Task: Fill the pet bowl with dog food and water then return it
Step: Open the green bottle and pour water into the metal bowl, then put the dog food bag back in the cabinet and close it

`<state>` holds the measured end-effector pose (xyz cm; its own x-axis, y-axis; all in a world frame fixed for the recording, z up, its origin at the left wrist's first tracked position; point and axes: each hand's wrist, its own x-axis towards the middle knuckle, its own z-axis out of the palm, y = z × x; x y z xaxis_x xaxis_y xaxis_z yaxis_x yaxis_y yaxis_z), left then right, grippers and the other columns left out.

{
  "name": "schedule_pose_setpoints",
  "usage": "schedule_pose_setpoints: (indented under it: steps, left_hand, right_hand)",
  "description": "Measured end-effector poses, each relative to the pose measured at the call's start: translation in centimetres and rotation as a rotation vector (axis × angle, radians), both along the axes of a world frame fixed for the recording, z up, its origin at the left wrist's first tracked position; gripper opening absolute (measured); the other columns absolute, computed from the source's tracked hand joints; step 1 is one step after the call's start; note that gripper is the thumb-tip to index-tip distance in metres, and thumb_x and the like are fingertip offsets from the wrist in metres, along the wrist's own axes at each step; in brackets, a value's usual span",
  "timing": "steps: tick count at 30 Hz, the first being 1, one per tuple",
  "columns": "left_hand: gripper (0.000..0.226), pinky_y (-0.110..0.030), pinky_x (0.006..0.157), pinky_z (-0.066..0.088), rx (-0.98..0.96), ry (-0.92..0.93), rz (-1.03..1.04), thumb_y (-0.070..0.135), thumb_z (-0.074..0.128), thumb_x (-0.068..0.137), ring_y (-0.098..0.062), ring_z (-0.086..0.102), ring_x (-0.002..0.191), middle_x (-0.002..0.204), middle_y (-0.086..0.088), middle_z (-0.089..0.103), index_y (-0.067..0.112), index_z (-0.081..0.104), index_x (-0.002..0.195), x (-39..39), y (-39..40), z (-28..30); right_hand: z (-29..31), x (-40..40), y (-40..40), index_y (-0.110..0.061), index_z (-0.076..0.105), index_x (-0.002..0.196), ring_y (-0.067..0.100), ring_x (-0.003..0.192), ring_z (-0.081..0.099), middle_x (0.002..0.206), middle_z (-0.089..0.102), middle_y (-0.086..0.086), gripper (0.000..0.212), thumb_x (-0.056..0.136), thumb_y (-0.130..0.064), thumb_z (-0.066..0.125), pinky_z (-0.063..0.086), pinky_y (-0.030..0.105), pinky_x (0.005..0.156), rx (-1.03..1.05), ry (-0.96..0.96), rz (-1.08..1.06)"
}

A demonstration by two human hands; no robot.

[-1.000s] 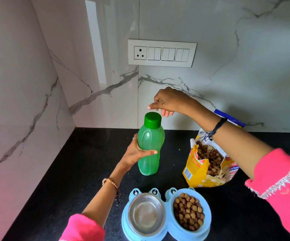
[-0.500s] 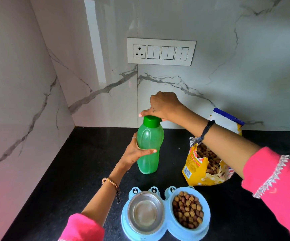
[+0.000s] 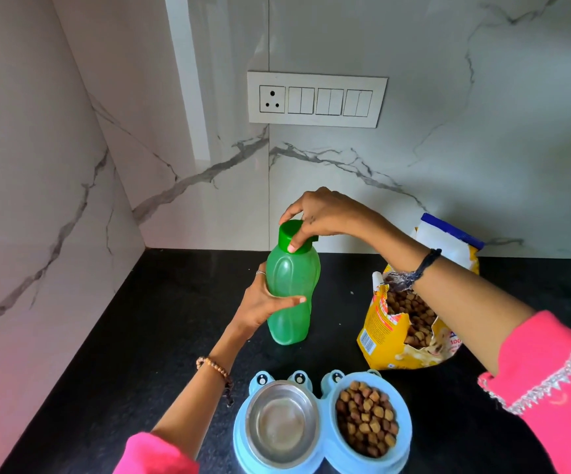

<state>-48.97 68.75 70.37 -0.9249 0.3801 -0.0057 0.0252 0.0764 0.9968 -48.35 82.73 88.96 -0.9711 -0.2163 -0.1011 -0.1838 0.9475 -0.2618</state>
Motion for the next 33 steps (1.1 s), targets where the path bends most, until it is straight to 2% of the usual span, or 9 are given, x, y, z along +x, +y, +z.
schedule_pose_setpoints:
  steps: [6,12,14,17,21,23,25,29,33]
  left_hand:
    - [0.094,-0.027,0.087,0.052,-0.015,-0.026,0.027,0.036,0.084,0.045,-0.011,0.058,0.108,0.119,0.004,0.056,0.023,0.036,0.125,0.4,0.4,0.2]
    - [0.084,-0.034,0.096,0.049,-0.052,-0.053,0.114,0.014,0.081,0.067,-0.018,0.054,0.116,0.13,-0.008,0.05,0.013,0.028,0.132,2.3,1.0,0.3]
    - [0.084,-0.03,0.102,0.041,-0.091,0.029,0.275,0.009,0.078,0.072,-0.017,0.047,0.121,0.132,-0.004,0.043,0.008,0.025,0.138,4.2,1.6,0.2]
    - [0.076,-0.02,0.097,0.035,-0.21,0.183,0.497,0.015,0.075,0.076,-0.008,0.041,0.115,0.126,0.004,0.038,0.01,0.032,0.138,7.9,2.8,0.2]
    - [0.053,-0.028,0.096,0.042,-0.25,0.174,0.393,0.021,0.07,0.08,-0.014,0.049,0.117,0.122,0.002,0.051,0.015,0.045,0.127,11.6,6.2,-0.2]
    - [0.051,-0.015,0.092,0.039,-0.3,0.123,0.262,0.024,0.069,0.081,-0.012,0.046,0.121,0.128,0.001,0.052,0.016,0.047,0.126,12.6,8.0,-0.5]
    - [0.054,-0.012,0.092,0.034,-0.35,0.111,0.16,0.027,0.069,0.081,-0.012,0.043,0.125,0.133,0.0,0.05,0.017,0.046,0.128,13.1,9.8,-0.9]
    - [0.068,-0.015,0.097,0.027,-0.454,0.088,0.039,0.029,0.072,0.078,-0.014,0.039,0.13,0.139,-0.005,0.044,0.013,0.039,0.135,13.2,12.9,-1.4]
    - [0.077,-0.006,0.085,0.025,-0.512,0.087,-0.004,0.017,0.076,0.075,-0.016,0.04,0.126,0.138,-0.012,0.043,0.004,0.033,0.137,13.1,15.3,-1.6]
  right_hand:
    - [-1.4,0.7,0.9,-0.036,0.051,0.13,0.023,0.119,0.052,0.132,0.056,0.001,0.058,0.076,-0.043,0.072,0.041,0.034,0.09,0.024,0.071,-0.01]
    - [-4.7,3.0,1.7,-0.025,0.039,0.139,0.02,0.123,0.046,0.136,0.043,0.002,0.06,0.086,-0.032,0.064,0.043,0.037,0.095,-0.198,0.236,-0.017]
    - [-5.9,4.7,2.6,-0.02,0.048,0.133,0.017,0.119,0.05,0.132,0.048,0.001,0.05,0.087,-0.026,0.064,0.045,0.037,0.094,-0.354,0.412,-0.038]
    - [-7.6,7.8,4.5,-0.018,0.062,0.117,0.009,0.104,0.057,0.116,0.06,-0.002,0.031,0.087,-0.019,0.064,0.048,0.027,0.088,-0.555,0.557,-0.096]
    - [-9.7,12.8,8.2,-0.019,0.068,0.101,-0.004,0.088,0.062,0.095,0.068,-0.01,0.014,0.089,-0.02,0.062,0.046,0.007,0.078,-0.753,0.472,-0.207]
    - [-10.9,15.0,10.2,-0.021,0.069,0.093,-0.011,0.085,0.061,0.087,0.066,-0.017,0.009,0.089,-0.024,0.062,0.046,0.004,0.073,-0.78,0.476,-0.248]
    - [-12.3,16.8,12.3,-0.021,0.068,0.087,-0.011,0.08,0.062,0.079,0.066,-0.018,0.012,0.088,-0.03,0.061,0.052,0.011,0.069,-0.788,0.496,-0.302]
    - [-15.8,18.8,16.1,-0.018,0.066,0.075,0.005,0.063,0.066,0.063,0.067,-0.01,0.037,0.083,-0.052,0.056,0.057,0.041,0.059,-0.858,0.512,-0.419]
    - [-19.9,20.1,19.6,-0.03,0.056,0.074,0.011,0.061,0.063,0.063,0.063,-0.009,0.021,0.081,-0.049,0.056,0.054,0.044,0.056,-0.856,0.508,-0.519]
